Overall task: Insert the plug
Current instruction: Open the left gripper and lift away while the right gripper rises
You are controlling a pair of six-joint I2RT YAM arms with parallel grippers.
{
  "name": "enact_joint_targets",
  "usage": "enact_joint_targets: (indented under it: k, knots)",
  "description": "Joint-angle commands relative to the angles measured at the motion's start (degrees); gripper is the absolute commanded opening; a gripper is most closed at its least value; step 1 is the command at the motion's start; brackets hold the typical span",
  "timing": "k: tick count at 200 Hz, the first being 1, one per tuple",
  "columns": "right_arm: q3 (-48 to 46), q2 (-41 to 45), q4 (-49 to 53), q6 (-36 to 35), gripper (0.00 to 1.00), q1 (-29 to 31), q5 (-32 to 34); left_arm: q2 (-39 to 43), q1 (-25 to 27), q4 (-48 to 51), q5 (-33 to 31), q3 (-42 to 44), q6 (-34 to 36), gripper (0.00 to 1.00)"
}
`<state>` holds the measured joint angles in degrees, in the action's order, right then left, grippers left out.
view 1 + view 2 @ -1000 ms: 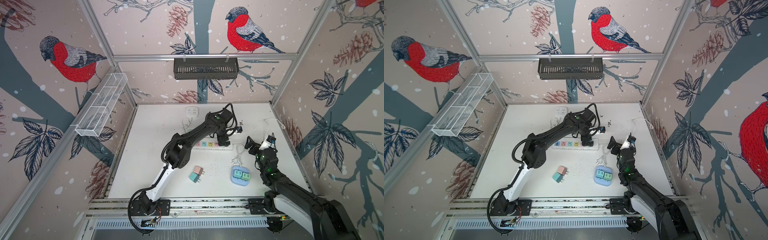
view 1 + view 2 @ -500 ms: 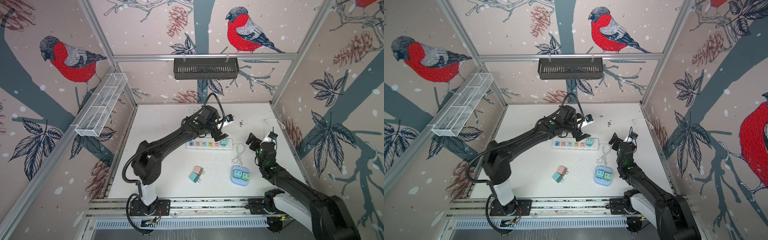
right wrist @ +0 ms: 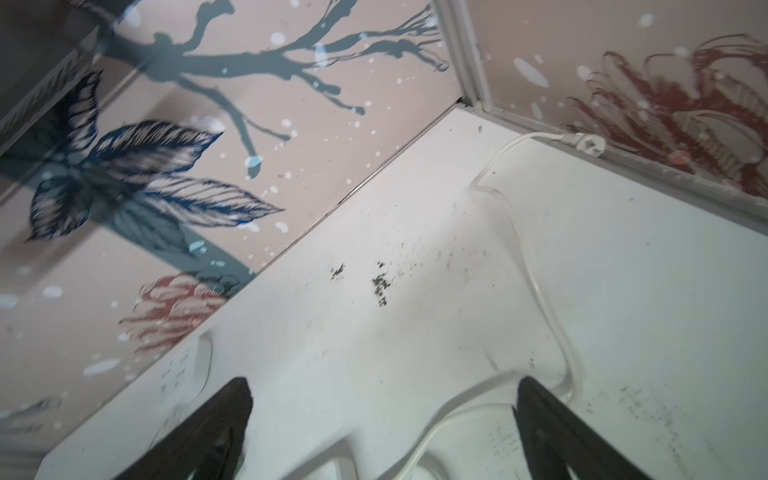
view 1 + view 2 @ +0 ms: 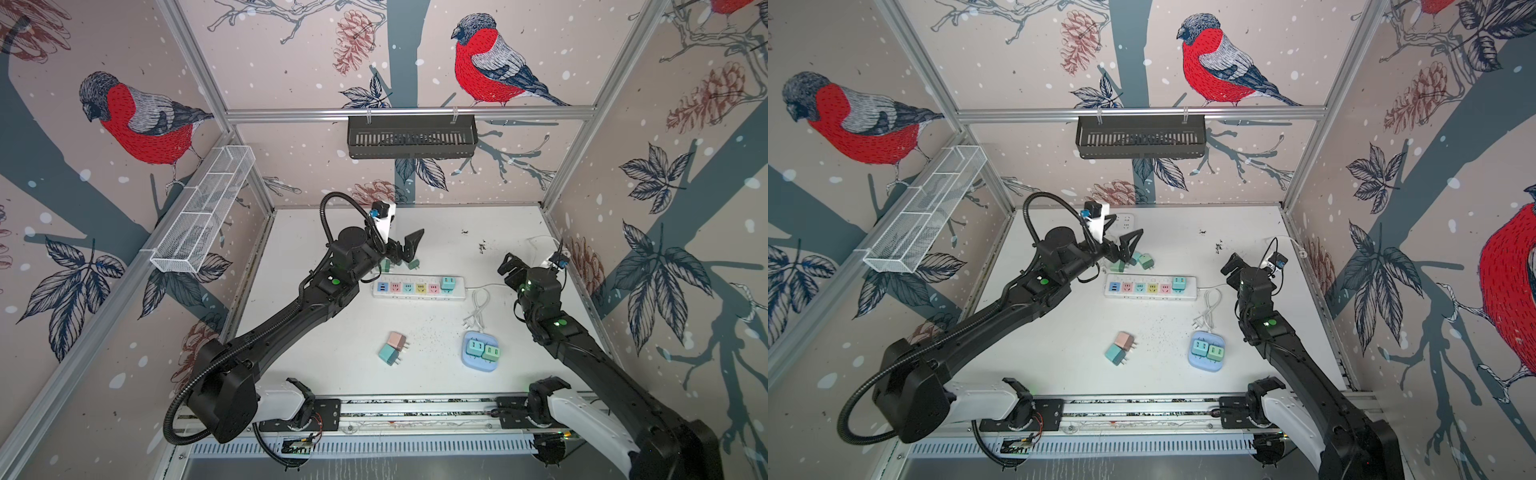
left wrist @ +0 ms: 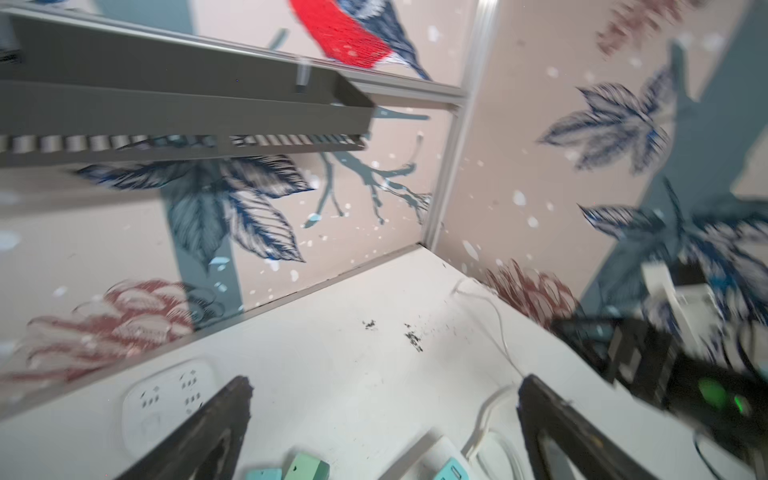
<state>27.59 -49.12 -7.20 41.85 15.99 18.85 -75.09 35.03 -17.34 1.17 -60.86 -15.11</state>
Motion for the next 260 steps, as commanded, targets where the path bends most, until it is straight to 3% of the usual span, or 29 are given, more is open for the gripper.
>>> enact_joint_targets:
  k: [1,23,50,80,105,118,150,162,198,260]
  knots:
    - [-0.39,3.81,1.04,-4.88,0.99,0.13,-10.67,2.56,-0.20,16.50,-23.01,-6.09,-20.24,0.99]
    - [-0.79,7.57,0.82,-6.29,0.99,1.43,-14.76,9.22,-0.13,16.37,-30.94,-1.92,-20.54,0.99]
    - [0.58,8.27,0.59,-8.36,0.99,6.02,-11.85,19.20,-0.24,-1.27,-36.75,12.78,-10.93,0.99]
    - [5.55,1.02,-0.01,-9.90,1.00,13.77,-5.07,24.99,-0.53,9.84,-46.52,13.54,-15.27,0.99]
    - [13.77,-10.77,2.61,-10.87,0.99,17.63,-2.76,27.86,-1.37,3.45,-39.80,16.93,-7.73,0.99]
    - [19.89,-18.16,5.94,-11.48,1.00,18.37,-3.03,26.59,-3.43,4.95,-35.61,15.75,-9.17,0.99]
    - [35.52,-35.72,16.99,-13.02,0.94,19.47,-4.57,18.68,-14.24,7.12,-13.34,11.75,-15.05,0.99]
    - [39.43,-40.48,19.00,-14.03,0.93,19.84,-5.86,15.89,-16.91,7.00,-8.08,10.73,-16.16,0.99]
    - [49.22,-53.47,23.55,-15.99,0.88,21.01,-8.66,10.81,-17.69,10.43,-9.08,7.33,-15.36,0.99]
    - [67.26,-71.63,32.14,-20.55,0.84,21.10,-13.33,11.81,-17.86,8.44,-6.05,9.10,-16.73,0.99]
